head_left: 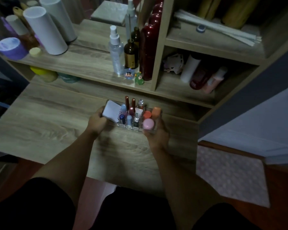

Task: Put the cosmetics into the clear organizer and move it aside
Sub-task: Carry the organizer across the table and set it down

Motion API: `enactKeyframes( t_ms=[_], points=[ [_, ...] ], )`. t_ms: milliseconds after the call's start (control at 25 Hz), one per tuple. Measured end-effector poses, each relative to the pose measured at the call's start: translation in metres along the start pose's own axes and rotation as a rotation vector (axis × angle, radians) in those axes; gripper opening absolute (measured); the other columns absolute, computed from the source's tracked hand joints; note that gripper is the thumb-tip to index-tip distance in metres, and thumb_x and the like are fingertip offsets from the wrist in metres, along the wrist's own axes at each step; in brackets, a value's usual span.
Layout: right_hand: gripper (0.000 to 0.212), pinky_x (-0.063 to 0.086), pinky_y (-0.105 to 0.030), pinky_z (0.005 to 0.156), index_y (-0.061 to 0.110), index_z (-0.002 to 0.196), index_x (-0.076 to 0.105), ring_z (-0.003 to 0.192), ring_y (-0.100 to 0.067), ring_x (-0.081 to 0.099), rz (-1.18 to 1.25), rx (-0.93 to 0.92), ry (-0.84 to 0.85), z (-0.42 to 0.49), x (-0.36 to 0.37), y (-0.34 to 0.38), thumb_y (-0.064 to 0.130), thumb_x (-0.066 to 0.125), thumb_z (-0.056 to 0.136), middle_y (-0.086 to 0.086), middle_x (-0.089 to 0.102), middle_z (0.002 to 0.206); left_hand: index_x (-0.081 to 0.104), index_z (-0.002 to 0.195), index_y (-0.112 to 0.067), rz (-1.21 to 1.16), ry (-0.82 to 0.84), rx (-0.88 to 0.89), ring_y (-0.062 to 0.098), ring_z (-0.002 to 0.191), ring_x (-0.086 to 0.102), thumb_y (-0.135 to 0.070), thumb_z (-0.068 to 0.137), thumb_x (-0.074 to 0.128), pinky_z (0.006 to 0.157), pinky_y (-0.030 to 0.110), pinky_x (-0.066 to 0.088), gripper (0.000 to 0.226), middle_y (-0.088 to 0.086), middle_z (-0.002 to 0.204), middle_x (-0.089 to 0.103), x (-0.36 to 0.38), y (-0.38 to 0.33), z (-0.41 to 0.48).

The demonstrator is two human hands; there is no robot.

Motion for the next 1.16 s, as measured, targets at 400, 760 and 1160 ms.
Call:
enactKeyframes(
  t_ms=[400, 760, 1160],
  points=[
    [0.076, 0.050, -0.037, 0.088, 0.030, 0.132, 0.037, 0.110, -0.029, 0.062, 0.123, 0.098, 0.028, 0.003, -0.003, -0.032, 0.036, 0.078, 0.068, -0.007, 0.063, 0.121, 0.050, 0.132, -0.019, 0.007, 0.086, -0.001, 0.030, 0.113, 0.056, -0.003, 0.084, 0.059, 0.094, 0.041, 0.049, 0.052, 0.015, 0.127, 0.060, 0.035, -0.006, 0.007],
    [0.083, 0.043, -0.046, 0.103, 0.017, 0.140, 0.034, 0.120, -0.031, 0.054, 0.009, 0.052, 0.013, 0.004, -0.009, -0.021, 0.031, 0.078, 0.071, -0.011, 0.056, 0.132, 0.040, 0.138, -0.021, 0.094, 0.108, 0.004, 0.031, 0.118, 0.053, -0.003, 0.086, 0.056, 0.090, 0.035, 0.045, 0.057, 0.016, 0.132, 0.055, 0.042, -0.005, 0.006],
    [0.084, 0.036, -0.047, 0.109, 0.008, 0.144, 0.025, 0.130, -0.034, 0.039, -0.095, -0.001, 0.058, -0.028, -0.054, 0.023, 0.024, 0.071, 0.076, -0.016, 0.038, 0.144, 0.035, 0.132, 0.004, 0.543, -0.080, 0.112, 0.043, 0.124, 0.043, -0.025, 0.095, 0.043, 0.101, 0.049, 0.038, 0.047, 0.030, 0.137, 0.042, 0.024, -0.057, -0.056]
  ],
)
Point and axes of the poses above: each hand's wrist, its own z-axis towards the middle knuckle, its own x-axis out of the palm, y = z × x, the point moved 10 cm from there along z, towards the middle knuckle
